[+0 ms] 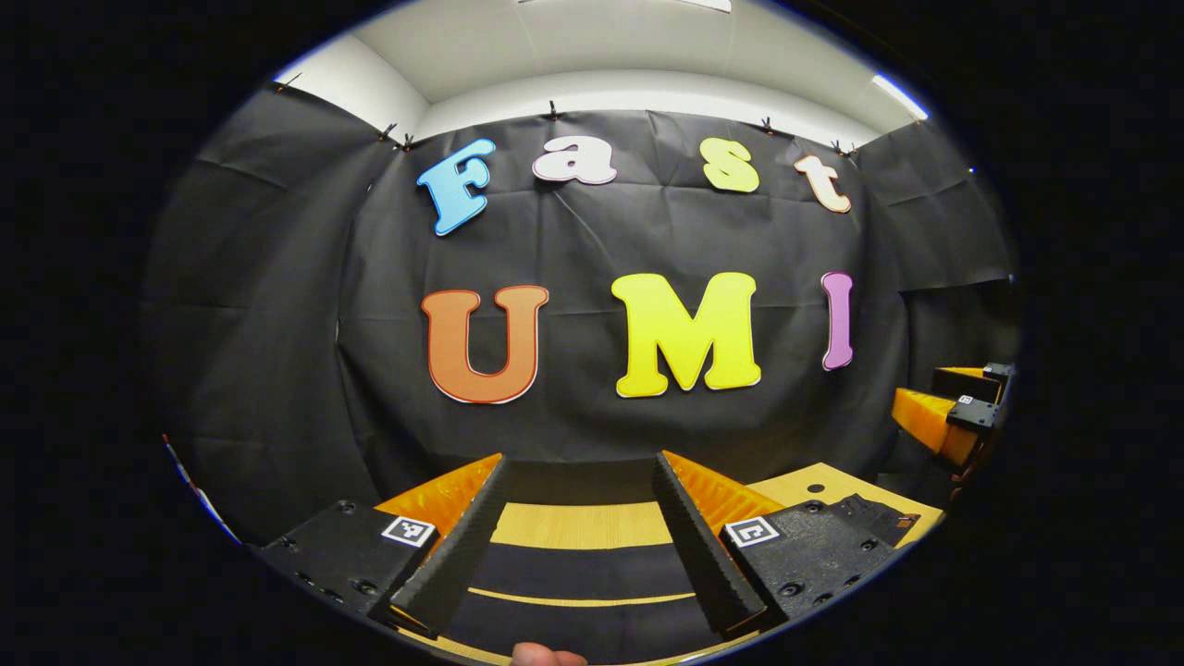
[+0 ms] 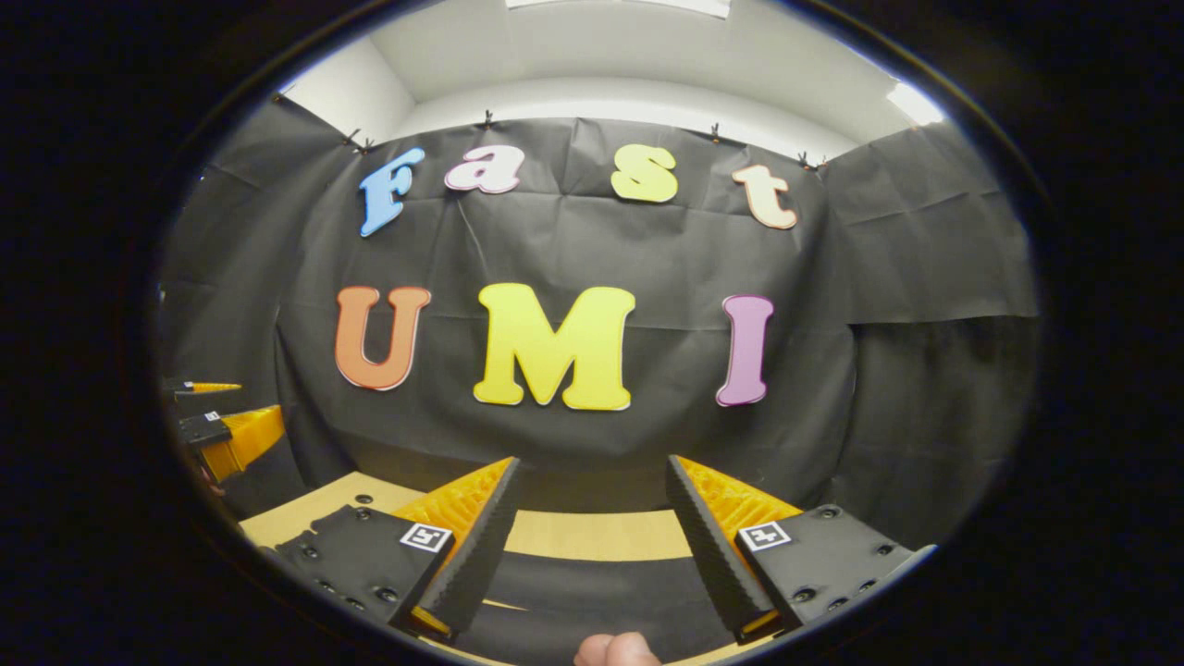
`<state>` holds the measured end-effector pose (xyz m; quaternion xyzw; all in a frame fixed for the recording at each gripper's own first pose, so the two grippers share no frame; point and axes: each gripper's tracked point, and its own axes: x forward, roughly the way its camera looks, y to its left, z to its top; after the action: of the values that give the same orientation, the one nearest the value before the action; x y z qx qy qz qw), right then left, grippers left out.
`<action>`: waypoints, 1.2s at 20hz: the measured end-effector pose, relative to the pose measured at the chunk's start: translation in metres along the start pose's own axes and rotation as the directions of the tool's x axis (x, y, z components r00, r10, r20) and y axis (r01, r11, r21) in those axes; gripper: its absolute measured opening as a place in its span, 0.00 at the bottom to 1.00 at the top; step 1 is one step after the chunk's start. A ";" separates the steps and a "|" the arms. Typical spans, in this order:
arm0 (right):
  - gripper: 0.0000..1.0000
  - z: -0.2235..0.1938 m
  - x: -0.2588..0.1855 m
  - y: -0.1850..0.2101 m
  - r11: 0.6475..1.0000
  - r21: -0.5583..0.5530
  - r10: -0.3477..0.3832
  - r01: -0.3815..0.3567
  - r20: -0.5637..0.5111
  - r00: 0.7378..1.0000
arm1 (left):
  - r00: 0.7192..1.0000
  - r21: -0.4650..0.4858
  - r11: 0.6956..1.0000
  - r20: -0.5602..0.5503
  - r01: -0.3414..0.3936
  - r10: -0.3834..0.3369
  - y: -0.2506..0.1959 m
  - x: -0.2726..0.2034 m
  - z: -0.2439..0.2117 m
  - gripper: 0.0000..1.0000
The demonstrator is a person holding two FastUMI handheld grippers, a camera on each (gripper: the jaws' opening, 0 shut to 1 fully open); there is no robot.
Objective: Grasp the waist and the cuffs of the jeans and fold them to make the two legs overlap; first hold the waist and fold one-third of the jeans toward the cuffs, then hold the cuffs and fold the remaining one-third in the same direction to finish folding.
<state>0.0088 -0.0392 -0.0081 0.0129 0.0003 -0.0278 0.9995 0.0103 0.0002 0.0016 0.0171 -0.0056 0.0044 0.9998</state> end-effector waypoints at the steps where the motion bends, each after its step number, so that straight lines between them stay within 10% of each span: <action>1: 0.96 -0.003 0.001 -0.008 1.000 -0.004 -0.009 0.009 -0.005 1.000 | 1.000 0.002 1.000 -0.009 -0.002 0.002 0.001 0.000 -0.005 0.98; 11: 0.94 -0.052 -0.001 -0.109 0.995 0.007 -0.100 0.101 -0.129 0.987 | 0.990 -0.031 0.996 -0.118 -0.086 0.082 0.052 0.005 -0.055 0.99; 18: 0.94 -0.138 -0.016 -0.202 0.961 0.137 -0.176 0.242 -0.374 0.910 | 0.921 -0.150 0.954 -0.338 -0.258 0.196 0.108 -0.014 -0.146 0.99; 24: 0.98 -0.217 -0.028 -0.223 0.806 0.467 -0.032 0.365 -0.580 0.814 | 0.818 -0.313 0.842 -0.526 -0.440 0.232 0.143 -0.045 -0.227 0.99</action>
<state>-0.0314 -0.2545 -0.2304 0.3114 0.2782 -0.1311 0.8992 -0.0338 0.1504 -0.2206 -0.2015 0.2320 0.1878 0.9329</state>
